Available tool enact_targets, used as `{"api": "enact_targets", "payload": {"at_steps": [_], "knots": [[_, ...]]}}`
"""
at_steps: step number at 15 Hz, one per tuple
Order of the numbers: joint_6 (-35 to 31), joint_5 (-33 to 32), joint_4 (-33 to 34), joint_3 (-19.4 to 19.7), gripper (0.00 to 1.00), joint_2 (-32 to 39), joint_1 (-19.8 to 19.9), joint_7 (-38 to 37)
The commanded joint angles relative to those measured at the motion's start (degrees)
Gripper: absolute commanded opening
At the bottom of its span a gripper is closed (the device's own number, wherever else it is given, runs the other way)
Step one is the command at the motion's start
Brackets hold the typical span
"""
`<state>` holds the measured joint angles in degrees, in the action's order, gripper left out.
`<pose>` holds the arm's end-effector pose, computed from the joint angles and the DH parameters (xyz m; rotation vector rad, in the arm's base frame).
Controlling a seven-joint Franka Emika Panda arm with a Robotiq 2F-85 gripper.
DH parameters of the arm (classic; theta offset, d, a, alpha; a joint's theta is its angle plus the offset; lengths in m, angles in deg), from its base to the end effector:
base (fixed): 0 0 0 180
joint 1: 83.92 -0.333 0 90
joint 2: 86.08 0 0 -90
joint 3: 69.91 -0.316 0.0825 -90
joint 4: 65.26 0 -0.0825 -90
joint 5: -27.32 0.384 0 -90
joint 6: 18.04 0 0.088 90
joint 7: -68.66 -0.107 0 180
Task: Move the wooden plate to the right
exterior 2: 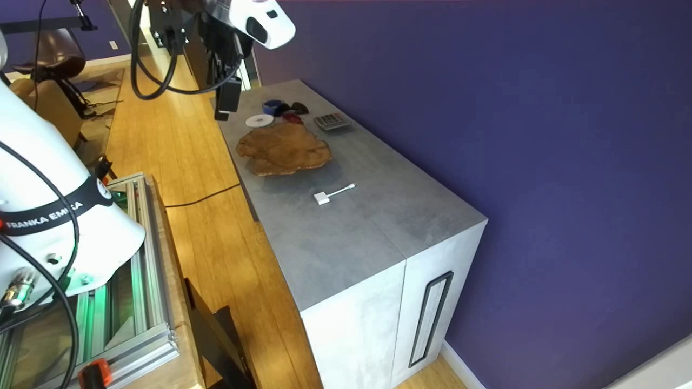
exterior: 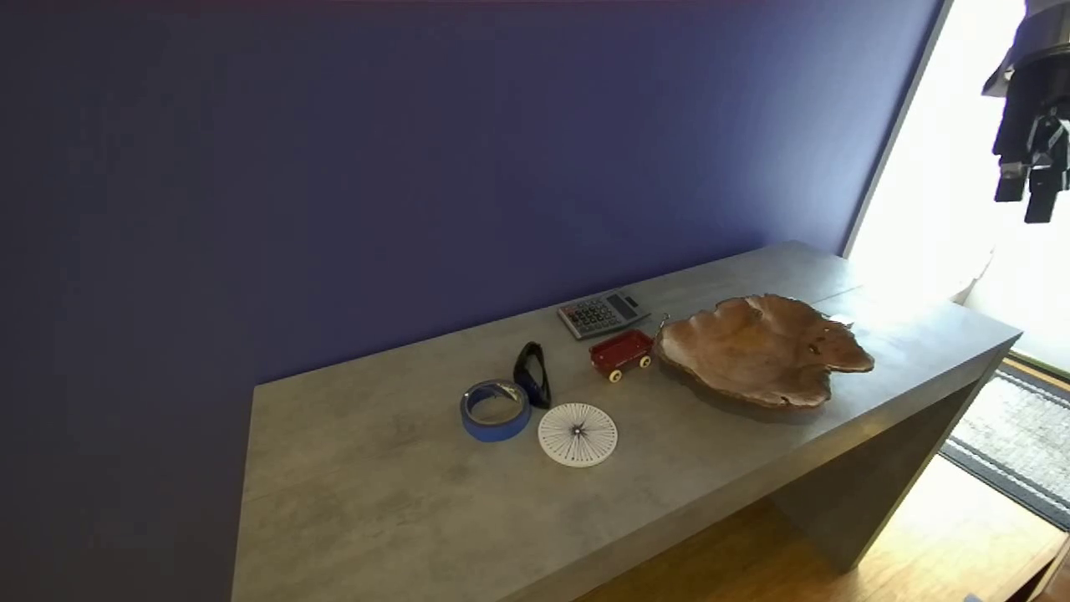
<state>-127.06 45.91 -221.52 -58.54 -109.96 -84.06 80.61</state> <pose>0.3266 -0.0352 0.3266 -2.6653 0.1687 0.4675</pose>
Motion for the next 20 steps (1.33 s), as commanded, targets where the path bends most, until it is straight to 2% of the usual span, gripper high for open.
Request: {"api": "enact_targets", "payload": {"at_steps": [1, 2, 3, 5, 7, 10, 13, 14, 15, 17, 20], "knots": [[0.26, 0.40, 0.16, -1.49, 1.00, -0.26, 1.22, 0.34], [0.26, 0.39, 0.17, -1.59, 1.00, -0.71, 1.19, 0.29], [-3.36, 1.57, -0.93, -0.98, 1.00, -0.65, 0.75, 3.64], [-12.18, 7.17, -1.58, 2.21, 1.00, 3.94, -0.20, 13.19], [-17.14, 14.59, -1.34, 8.14, 1.00, 9.40, -3.20, 21.34], [-18.45, 27.49, 0.51, 16.35, 1.00, 15.42, -7.84, 34.29], [-12.70, 41.23, 3.81, 23.52, 1.00, 23.04, -11.75, 48.16], [-8.64, 45.71, 5.16, 24.25, 1.00, 27.08, -11.54, 52.57], [-13.34, 39.04, 1.33, 14.19, 1.00, 19.95, -2.59, 45.60], [-10.64, 42.82, 3.10, 15.55, 1.00, 24.03, -2.71, 50.25], [-10.04, 43.69, 4.55, 15.59, 1.00, 26.43, -2.84, 51.30]]}}
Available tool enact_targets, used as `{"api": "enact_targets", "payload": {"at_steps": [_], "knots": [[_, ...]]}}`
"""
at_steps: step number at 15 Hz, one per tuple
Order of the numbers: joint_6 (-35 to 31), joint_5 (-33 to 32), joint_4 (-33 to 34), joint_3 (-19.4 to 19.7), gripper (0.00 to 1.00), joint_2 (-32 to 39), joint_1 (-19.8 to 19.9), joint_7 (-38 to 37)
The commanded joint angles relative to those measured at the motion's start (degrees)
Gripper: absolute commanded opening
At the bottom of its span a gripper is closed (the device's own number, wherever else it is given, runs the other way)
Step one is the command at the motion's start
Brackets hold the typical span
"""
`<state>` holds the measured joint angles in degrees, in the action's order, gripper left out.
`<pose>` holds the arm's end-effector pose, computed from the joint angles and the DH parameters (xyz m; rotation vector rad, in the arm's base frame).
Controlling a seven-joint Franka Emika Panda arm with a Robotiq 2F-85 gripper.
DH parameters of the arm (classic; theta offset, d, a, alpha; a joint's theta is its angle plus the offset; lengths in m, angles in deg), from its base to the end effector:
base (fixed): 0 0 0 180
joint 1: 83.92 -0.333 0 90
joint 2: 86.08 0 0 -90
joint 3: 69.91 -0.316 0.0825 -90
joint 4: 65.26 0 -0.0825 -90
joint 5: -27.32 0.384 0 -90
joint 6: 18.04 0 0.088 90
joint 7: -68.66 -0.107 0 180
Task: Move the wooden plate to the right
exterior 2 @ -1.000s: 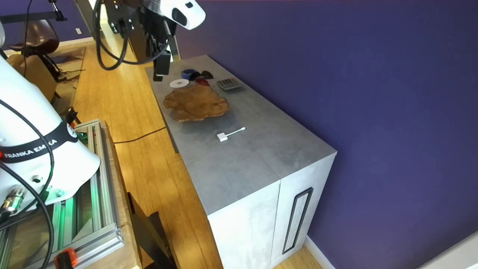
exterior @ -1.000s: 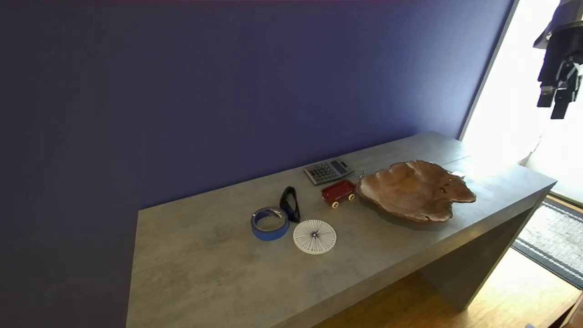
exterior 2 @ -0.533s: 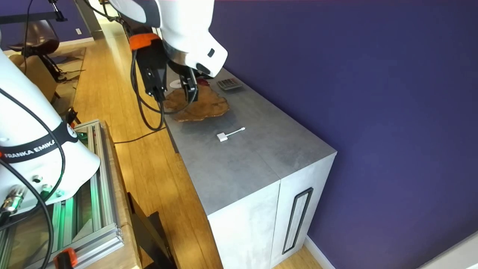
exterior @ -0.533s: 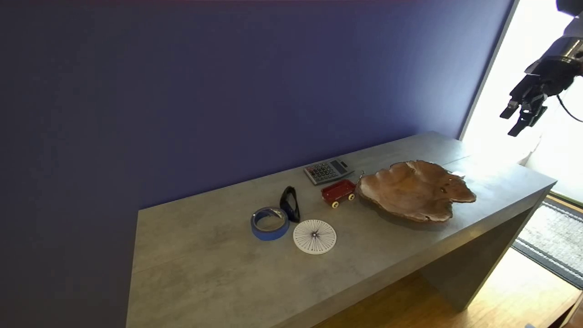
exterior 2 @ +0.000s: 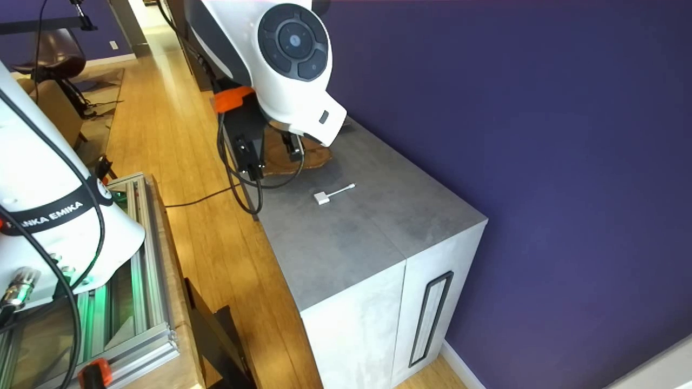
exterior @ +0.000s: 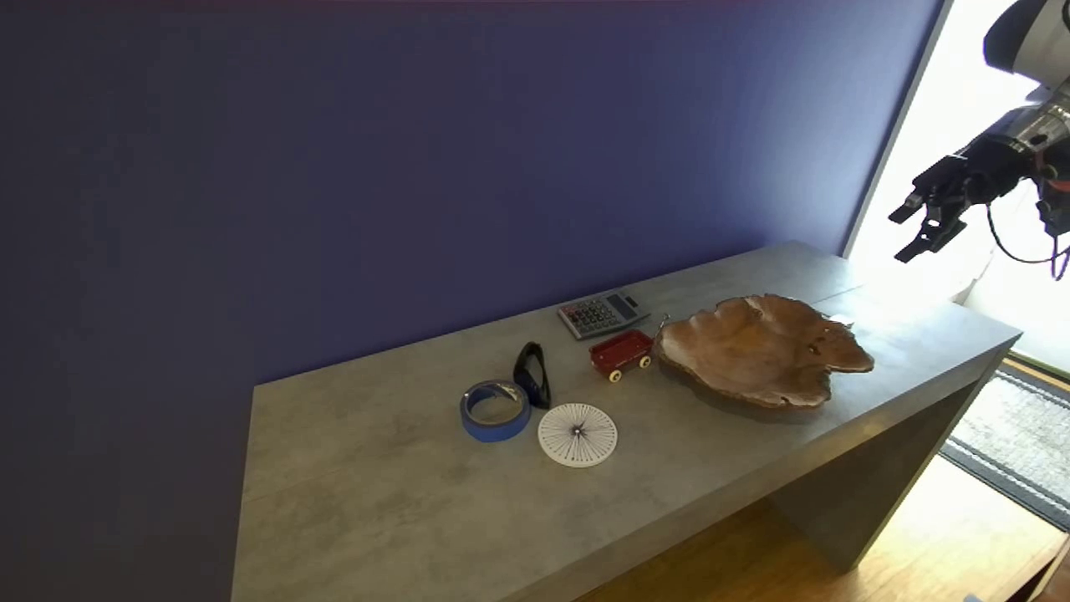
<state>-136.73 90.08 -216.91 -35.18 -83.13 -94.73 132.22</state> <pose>0.3580 -0.1123 0.2087 -2.2471 0.2009 -0.1412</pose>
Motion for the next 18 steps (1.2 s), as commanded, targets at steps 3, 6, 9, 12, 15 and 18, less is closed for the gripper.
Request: {"api": "enact_targets", "payload": {"at_steps": [3, 6, 9, 12, 15, 18], "knots": [[-3.09, 7.29, 2.30, -13.93, 1.00, 7.02, 12.75, 2.52], [-4.09, 15.51, 5.05, -18.65, 1.00, 14.51, 16.60, 6.73], [-3.84, 20.37, 7.48, -22.15, 1.00, 20.58, 18.00, 10.59], [-4.93, 21.89, 9.24, -24.60, 1.00, 24.65, 17.04, 14.54], [-6.53, 23.27, 10.08, -26.46, 0.99, 26.29, 15.86, 17.36], [-8.56, 24.78, 9.82, -27.62, 0.89, 25.66, 14.85, 20.15]]}}
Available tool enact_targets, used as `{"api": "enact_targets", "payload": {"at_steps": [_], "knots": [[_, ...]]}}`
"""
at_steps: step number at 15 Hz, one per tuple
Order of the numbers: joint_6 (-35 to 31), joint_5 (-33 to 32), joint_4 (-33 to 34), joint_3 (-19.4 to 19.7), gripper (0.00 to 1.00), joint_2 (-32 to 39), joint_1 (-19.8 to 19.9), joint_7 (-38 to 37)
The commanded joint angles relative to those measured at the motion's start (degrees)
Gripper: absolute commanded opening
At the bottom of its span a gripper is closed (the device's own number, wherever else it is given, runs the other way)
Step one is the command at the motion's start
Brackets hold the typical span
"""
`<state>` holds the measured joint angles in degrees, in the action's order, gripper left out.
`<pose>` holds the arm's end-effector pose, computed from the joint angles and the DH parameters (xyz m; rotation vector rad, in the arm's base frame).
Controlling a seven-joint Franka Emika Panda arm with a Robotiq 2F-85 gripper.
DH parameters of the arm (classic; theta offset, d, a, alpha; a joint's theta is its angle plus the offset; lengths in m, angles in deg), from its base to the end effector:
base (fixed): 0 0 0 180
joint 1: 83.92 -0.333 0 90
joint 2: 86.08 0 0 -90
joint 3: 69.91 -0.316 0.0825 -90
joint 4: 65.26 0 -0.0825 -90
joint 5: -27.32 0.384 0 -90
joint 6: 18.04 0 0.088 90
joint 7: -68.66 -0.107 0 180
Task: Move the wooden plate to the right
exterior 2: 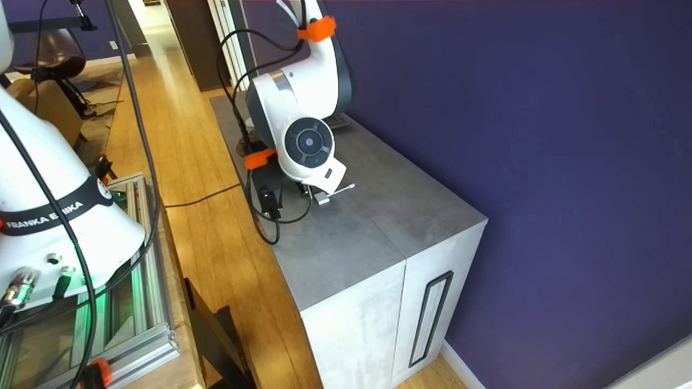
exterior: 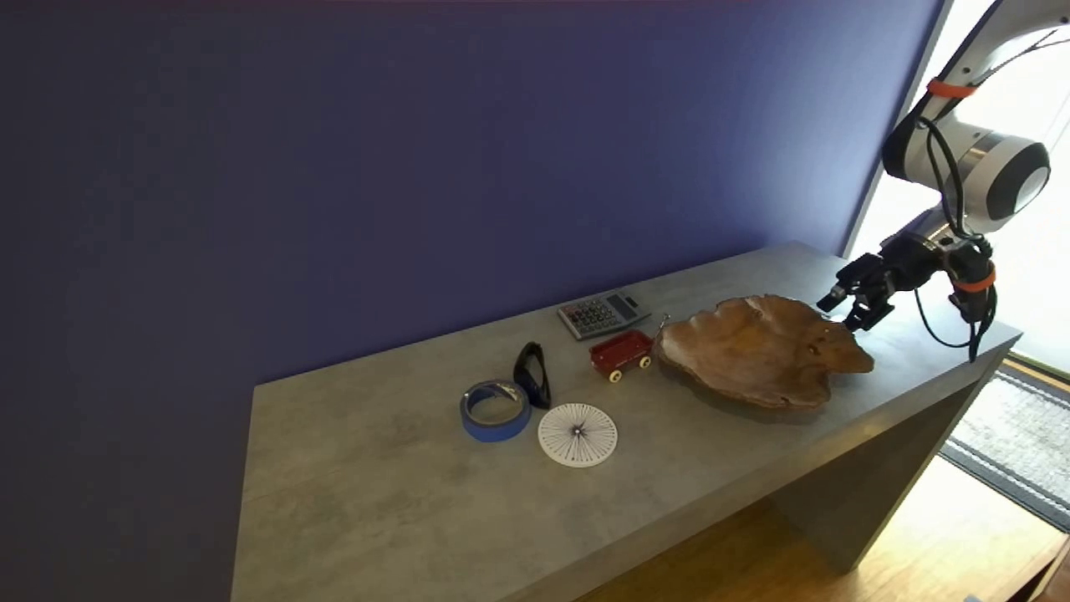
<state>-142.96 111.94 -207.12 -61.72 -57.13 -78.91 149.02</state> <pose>0.3822 -0.0629 0.0712 -2.2479 0.2267 -0.1449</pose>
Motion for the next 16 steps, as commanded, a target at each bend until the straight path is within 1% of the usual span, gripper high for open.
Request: {"api": "enact_targets", "payload": {"at_steps": [1, 2, 3, 4, 8, 9, 11, 12, 14, 16], "knots": [[-2.89, 3.61, -0.19, -1.38, 0.84, -0.67, -1.25, 4.51], [-3.17, 4.26, -0.33, -1.73, 0.68, -0.90, -1.57, 5.42], [-3.73, 5.03, -0.25, -1.99, 0.60, -0.73, -1.95, 6.52], [-4.47, 5.92, -0.27, -2.22, 0.51, -0.60, -2.47, 7.54], [-8.22, 7.85, -0.11, -2.89, 0.24, 0.10, -4.49, 10.03], [-9.09, 7.80, -0.05, -2.92, 0.16, 0.10, -4.94, 10.13], [-10.04, 6.77, -0.04, -2.88, 0.04, 0.02, -5.38, 9.55], [-9.92, 6.46, 0.01, -2.76, 0.01, -0.18, -5.34, 9.18], [-9.19, 5.61, 0.25, -2.36, 0.04, -0.58, -4.90, 8.28], [-6.74, 2.99, 0.34, -1.75, 0.04, -0.96, -3.90, 5.87]]}}
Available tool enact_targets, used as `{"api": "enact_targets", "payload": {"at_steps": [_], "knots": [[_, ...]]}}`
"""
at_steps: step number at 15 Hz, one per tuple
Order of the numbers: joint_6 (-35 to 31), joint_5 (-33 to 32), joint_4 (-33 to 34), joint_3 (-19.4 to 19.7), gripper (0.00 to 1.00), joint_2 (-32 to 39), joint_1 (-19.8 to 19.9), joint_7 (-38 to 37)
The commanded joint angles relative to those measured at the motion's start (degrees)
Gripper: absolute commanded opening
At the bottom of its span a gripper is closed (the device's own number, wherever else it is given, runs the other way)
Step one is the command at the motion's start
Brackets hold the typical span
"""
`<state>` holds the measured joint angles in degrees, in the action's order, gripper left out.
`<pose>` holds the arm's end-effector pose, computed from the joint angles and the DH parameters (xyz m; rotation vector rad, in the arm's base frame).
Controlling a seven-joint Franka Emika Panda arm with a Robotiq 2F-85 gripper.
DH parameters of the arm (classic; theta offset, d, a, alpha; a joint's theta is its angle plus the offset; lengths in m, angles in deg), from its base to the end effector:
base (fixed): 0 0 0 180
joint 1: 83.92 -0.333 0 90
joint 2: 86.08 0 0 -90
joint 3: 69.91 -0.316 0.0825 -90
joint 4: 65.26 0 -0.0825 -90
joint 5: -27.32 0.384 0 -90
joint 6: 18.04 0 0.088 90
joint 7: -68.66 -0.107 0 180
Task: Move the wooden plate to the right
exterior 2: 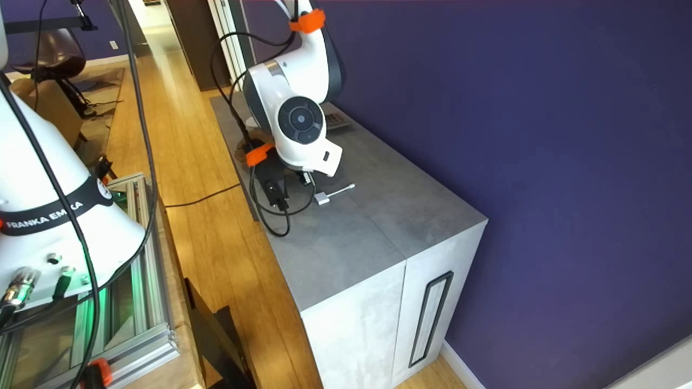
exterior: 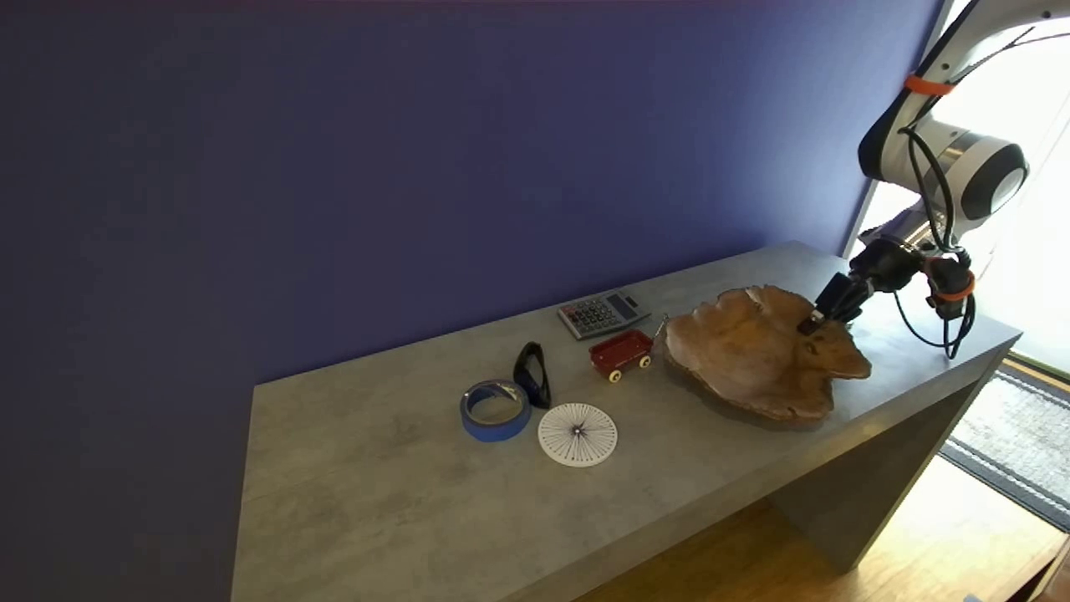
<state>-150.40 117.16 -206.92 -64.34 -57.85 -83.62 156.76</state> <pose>0.3944 -0.0280 0.0740 -2.3530 0.0461 -0.2326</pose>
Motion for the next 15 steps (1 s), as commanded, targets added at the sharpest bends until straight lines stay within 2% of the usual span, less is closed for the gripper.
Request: {"api": "enact_targets", "payload": {"at_steps": [1, 6, 9, 12, 15], "knots": [[2.84, -4.61, 0.11, 1.53, 0.04, -0.65, 1.71, -4.45], [12.58, -15.34, 2.52, 5.91, 0.03, -1.26, 7.48, -22.74], [17.93, -16.56, 4.93, 6.80, 0.03, -0.88, 11.27, -30.01], [20.39, -12.54, 5.61, 6.97, 0.03, -1.59, 13.92, -32.78], [20.71, -11.73, 3.70, 8.03, 0.03, -3.94, 15.47, -31.37]]}}
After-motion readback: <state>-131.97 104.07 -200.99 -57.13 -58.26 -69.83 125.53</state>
